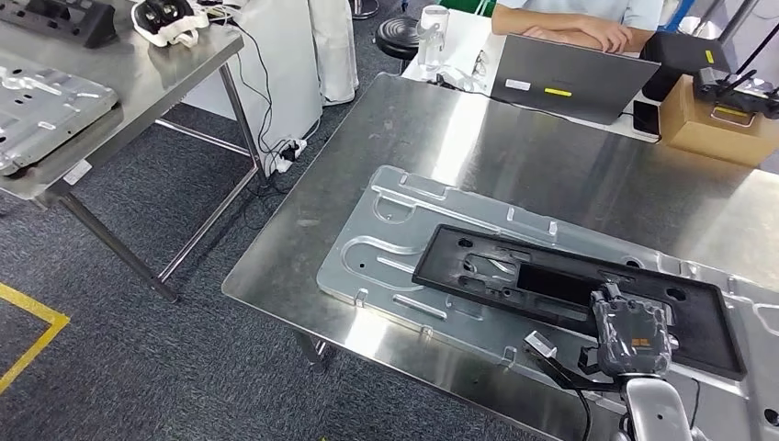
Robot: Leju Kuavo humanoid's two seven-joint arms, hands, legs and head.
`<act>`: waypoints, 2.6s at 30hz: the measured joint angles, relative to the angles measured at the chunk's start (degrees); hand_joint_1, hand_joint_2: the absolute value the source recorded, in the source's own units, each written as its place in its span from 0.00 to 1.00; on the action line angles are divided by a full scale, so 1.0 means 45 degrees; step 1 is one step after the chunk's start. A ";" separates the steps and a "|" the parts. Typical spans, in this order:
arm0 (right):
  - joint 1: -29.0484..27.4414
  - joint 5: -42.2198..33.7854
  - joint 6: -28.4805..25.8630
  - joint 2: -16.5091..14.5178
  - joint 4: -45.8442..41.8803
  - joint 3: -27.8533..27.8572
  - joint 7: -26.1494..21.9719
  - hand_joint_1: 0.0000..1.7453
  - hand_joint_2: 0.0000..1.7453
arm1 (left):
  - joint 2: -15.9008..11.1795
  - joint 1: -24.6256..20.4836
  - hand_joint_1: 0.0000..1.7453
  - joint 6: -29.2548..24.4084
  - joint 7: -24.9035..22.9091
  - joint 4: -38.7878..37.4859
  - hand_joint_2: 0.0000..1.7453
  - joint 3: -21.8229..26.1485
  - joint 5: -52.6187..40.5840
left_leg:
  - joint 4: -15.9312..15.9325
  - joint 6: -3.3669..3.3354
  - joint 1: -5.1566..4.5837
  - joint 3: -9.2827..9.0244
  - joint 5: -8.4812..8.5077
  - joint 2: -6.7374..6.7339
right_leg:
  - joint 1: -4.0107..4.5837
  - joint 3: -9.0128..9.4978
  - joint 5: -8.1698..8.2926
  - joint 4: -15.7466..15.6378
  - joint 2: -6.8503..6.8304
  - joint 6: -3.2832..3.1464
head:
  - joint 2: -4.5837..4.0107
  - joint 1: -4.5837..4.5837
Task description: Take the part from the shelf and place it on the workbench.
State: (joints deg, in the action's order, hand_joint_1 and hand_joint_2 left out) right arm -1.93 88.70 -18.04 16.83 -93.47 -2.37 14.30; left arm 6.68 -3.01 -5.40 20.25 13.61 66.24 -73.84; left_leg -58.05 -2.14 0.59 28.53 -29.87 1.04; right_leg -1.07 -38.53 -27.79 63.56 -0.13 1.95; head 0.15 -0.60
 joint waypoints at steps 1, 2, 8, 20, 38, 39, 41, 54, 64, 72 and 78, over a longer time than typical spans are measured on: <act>-0.0164 0.0000 -0.0033 -0.0077 -0.0038 0.0233 -0.0046 1.00 1.00 | 0.0001 -0.0014 0.00 0.0000 0.0001 -0.0001 0.00 0.0016 0.0004 | -0.0001 0.0076 -0.0010 -0.0125 -0.0160 0.0000 | 0.0040 0.0088 0.0480 -0.0484 -0.0037 -0.0081 | 0.0000 -0.0004; -0.0292 0.0000 -0.0060 -0.0144 -0.0087 0.0414 -0.0087 1.00 1.00 | 0.0000 -0.0029 0.00 -0.0001 0.0002 -0.0002 0.00 0.0034 0.0006 | 0.0020 0.0162 -0.0018 -0.0239 -0.0294 -0.0007 | 0.0088 0.0144 0.0751 -0.0719 -0.0054 -0.0168 | 0.0000 -0.0006; -0.0810 0.0000 -0.0200 -0.0402 -0.0541 0.0721 -0.0206 1.00 1.00 | -0.0004 -0.0199 0.00 -0.0045 0.0033 0.0000 0.00 0.0089 0.0019 | -0.1530 0.0496 0.0012 0.0108 -0.0833 -0.0143 | 0.0123 0.0833 0.0501 -0.0956 -0.0009 -0.0755 | 0.0000 -0.0005; -0.1961 0.0000 -0.0422 -0.0948 -0.1403 0.0677 0.0613 0.00 0.00 | -0.0030 -0.0072 0.00 -0.0087 0.0117 -0.0004 0.00 0.0222 0.0224 | -0.0262 0.0071 -0.0136 0.1010 0.0554 -0.0169 | 0.0283 0.1486 -0.0256 -0.0866 0.0106 -0.0493 | 0.0000 -0.0007; -0.2362 0.0000 -0.0609 -0.1659 -0.1561 0.1081 -0.0039 0.00 0.00 | -0.0006 -0.0153 0.00 0.0261 0.0114 -0.0004 0.00 0.0380 0.0498 | -0.0726 0.0589 0.0081 0.0688 -0.0287 -0.0198 | -0.0056 0.0976 0.0349 -0.0953 0.0052 -0.0488 | 0.0000 0.0002; -0.2369 0.0000 -0.0619 -0.1711 -0.1569 0.1102 -0.0085 0.00 0.00 | -0.0009 -0.0156 0.00 0.0306 0.0114 -0.0004 0.00 0.0400 0.0508 | -0.1438 0.0615 0.0092 0.0982 -0.0750 -0.0202 | -0.0038 0.0960 0.0369 -0.0963 0.0027 -0.0557 | 0.0000 0.0002; -0.2395 0.0000 -0.0634 -0.1818 -0.1569 0.1142 -0.0194 0.00 0.00 | -0.0009 -0.0143 0.00 0.0386 0.0114 -0.0004 0.00 0.0426 0.0519 | -0.3099 0.0644 0.0093 0.1670 -0.1571 -0.0202 | 0.0033 0.0883 0.0404 -0.0957 0.0002 -0.0653 | 0.0000 0.0004; -0.2613 0.0000 -0.0782 -0.2179 -0.1565 0.1391 -0.0436 0.00 0.00 | -0.0078 -0.0181 0.00 0.0571 0.0046 -0.0009 0.00 0.0519 0.0504 | 0.0184 -0.0149 0.0004 0.0309 0.0481 -0.0310 | 0.0104 0.0314 -0.0137 -0.0134 0.0044 -0.0083 | 0.0000 -0.0012; -0.2665 0.0000 -0.0790 -0.2240 -0.1550 0.1420 -0.0499 0.00 0.00 | -0.0078 -0.0184 0.00 0.0571 0.0027 -0.0008 0.00 0.0526 0.0481 | 0.0029 -0.0105 -0.0018 0.1190 0.1053 -0.0368 | 0.0015 0.0636 -0.1384 0.1430 0.0040 0.0074 | 0.0000 -0.0015; -0.2694 0.0000 -0.0783 -0.2377 -0.1553 0.1464 -0.0586 0.00 0.00 | -0.0069 -0.0188 0.00 0.0567 -0.0054 -0.0009 0.00 0.0611 0.0409 | -0.1166 0.0550 0.0031 0.1980 0.0191 -0.0305 | 0.0047 0.1882 -0.0065 -0.1406 -0.0015 -0.0706 | 0.0000 -0.0002; -0.2729 0.0000 -0.0762 -0.2458 -0.1548 0.1464 -0.0568 0.00 0.00 | -0.0048 -0.0204 0.00 0.0567 -0.0114 -0.0008 0.00 0.0618 0.0395 | -0.3072 0.0541 0.0026 0.1508 -0.0574 -0.0302 | 0.0143 0.0745 0.0718 -0.1248 -0.0029 -0.0721 | 0.0000 -0.0001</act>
State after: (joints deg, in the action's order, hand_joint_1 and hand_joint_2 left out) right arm -14.21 88.70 -21.47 5.77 -100.43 4.22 11.74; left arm 6.46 -3.93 -2.85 19.74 13.57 69.02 -72.07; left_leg -71.87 0.29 0.71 35.31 -32.46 -0.32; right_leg -0.43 -35.17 -24.56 57.94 -0.26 -1.30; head 0.15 -0.60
